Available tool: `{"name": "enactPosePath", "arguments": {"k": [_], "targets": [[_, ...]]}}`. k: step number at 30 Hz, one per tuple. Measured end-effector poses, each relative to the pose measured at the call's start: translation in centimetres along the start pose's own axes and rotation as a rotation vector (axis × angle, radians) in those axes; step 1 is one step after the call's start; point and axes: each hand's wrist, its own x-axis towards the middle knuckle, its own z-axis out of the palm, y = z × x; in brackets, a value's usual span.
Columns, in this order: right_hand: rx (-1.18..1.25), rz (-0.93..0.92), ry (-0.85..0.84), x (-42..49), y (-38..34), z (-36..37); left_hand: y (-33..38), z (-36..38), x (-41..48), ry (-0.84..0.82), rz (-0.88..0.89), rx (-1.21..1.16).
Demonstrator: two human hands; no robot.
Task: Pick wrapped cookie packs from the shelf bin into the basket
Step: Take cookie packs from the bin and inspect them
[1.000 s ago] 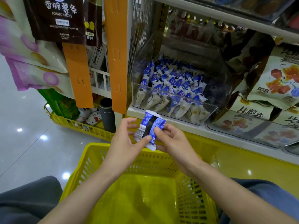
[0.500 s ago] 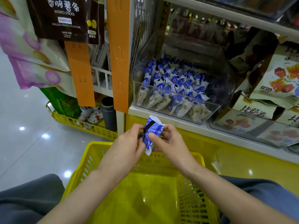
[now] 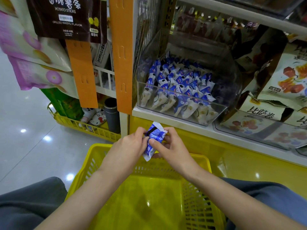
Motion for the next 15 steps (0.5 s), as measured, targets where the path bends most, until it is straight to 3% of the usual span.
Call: {"name": "enactPosePath", "arguments": {"k": [3,7,11,15], "targets": [[-0.077,-0.023,-0.013,-0.18,0.1,0.0,-0.07,-0.1,0.13,-0.019,0.012,0.09],[-0.166,-0.063,-0.029,-0.32,0.17,0.17,-0.03,-0.22,-0.16,-0.039,-0.005,0.076],[-0.231,-0.1,-0.022,-0.09,0.17,-0.14,-0.01,-0.45,-0.33,0.052,-0.009,0.001],[-0.365,-0.191,-0.036,-0.21,0.48,-0.16,-0.3,-0.3,-0.16,0.017,0.024,0.075]]}}
